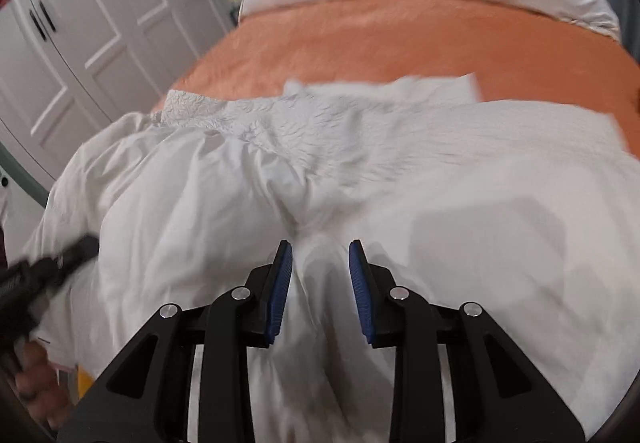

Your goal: Fold large clothes

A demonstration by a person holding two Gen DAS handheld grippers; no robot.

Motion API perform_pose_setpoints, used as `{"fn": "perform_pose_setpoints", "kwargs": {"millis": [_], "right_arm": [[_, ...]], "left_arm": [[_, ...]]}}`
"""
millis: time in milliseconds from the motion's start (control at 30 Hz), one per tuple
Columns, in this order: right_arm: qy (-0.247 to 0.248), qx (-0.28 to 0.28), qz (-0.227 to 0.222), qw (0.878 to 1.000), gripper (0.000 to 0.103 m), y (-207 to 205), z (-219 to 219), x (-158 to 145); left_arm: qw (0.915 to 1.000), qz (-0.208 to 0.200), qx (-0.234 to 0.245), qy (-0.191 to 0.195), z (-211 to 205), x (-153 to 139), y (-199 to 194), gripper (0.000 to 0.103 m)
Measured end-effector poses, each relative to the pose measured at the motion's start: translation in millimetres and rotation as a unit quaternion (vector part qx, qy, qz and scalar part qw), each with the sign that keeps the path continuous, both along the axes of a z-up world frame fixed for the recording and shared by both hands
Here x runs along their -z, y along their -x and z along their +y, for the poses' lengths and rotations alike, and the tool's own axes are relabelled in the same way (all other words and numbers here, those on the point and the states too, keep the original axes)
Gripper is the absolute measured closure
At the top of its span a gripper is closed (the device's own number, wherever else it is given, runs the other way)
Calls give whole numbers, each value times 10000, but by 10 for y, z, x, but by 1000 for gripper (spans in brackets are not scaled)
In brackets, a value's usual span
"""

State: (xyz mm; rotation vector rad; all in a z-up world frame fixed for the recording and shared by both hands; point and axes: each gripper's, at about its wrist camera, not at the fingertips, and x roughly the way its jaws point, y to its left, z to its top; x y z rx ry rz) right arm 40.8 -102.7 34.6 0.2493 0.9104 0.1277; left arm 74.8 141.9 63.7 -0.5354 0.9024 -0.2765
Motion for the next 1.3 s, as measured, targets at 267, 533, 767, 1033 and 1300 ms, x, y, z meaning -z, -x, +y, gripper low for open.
{"fn": "perform_pose_setpoints", "kwargs": {"millis": [267, 533, 767, 1033, 1300], "right_arm": [[-123, 220, 384, 9989, 90, 585, -430, 277], [-228, -530, 492, 9971, 98, 238, -252, 507], [-719, -398, 1, 9966, 98, -40, -406, 61], [-450, -565, 483, 9962, 101, -848, 101, 519], [-238, -976, 541, 9935, 103, -1226, 569, 698]], "left_arm": [[9964, -625, 426, -393, -431, -527, 282, 92], [9982, -361, 94, -474, -375, -425, 295, 91], [9944, 758, -686, -251, 261, 304, 105, 84], [9923, 821, -726, 573, 437, 526, 252, 34], [9790, 1211, -1144, 1177, 580, 895, 9, 29]]}}
